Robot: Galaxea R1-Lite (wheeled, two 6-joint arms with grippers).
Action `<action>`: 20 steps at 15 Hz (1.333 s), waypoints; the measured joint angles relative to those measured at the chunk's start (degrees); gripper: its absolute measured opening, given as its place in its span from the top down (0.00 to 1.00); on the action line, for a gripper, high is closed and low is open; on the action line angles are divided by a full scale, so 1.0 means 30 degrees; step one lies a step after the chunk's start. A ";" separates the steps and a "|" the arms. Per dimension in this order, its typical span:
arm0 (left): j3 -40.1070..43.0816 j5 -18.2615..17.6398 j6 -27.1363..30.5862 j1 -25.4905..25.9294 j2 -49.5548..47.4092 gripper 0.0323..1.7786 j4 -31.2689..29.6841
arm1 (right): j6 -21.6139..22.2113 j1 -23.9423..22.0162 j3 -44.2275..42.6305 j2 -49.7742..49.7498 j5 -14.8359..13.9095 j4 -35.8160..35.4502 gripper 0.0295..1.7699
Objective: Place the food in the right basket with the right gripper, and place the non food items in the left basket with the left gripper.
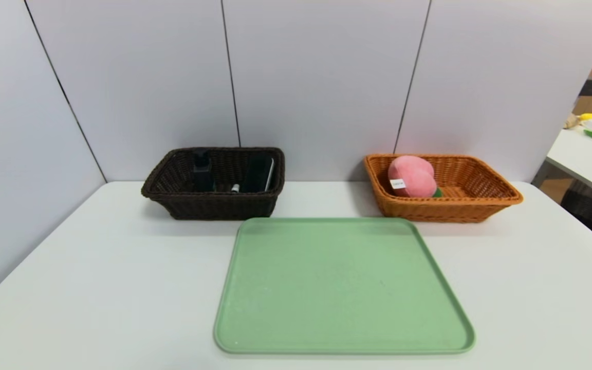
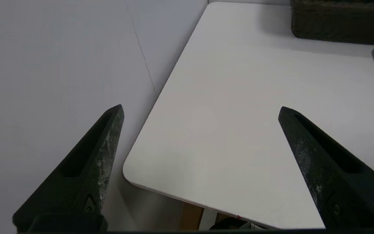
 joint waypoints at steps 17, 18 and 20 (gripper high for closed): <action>0.5311 -0.6985 0.3186 0.2999 -0.2296 0.05 -0.2759 | -0.0073 0.0033 0.2450 -0.1373 -0.0028 -0.3117 0.04; 0.6668 -0.7095 0.3482 0.2970 -0.2869 0.05 -0.3881 | -0.0081 0.0033 0.2844 -0.1373 -0.0012 -0.4218 0.04; 0.9371 -0.7176 0.4023 0.2905 -0.3962 0.05 -0.6957 | -0.0256 0.0033 0.4112 -0.1373 0.0061 -0.7387 0.04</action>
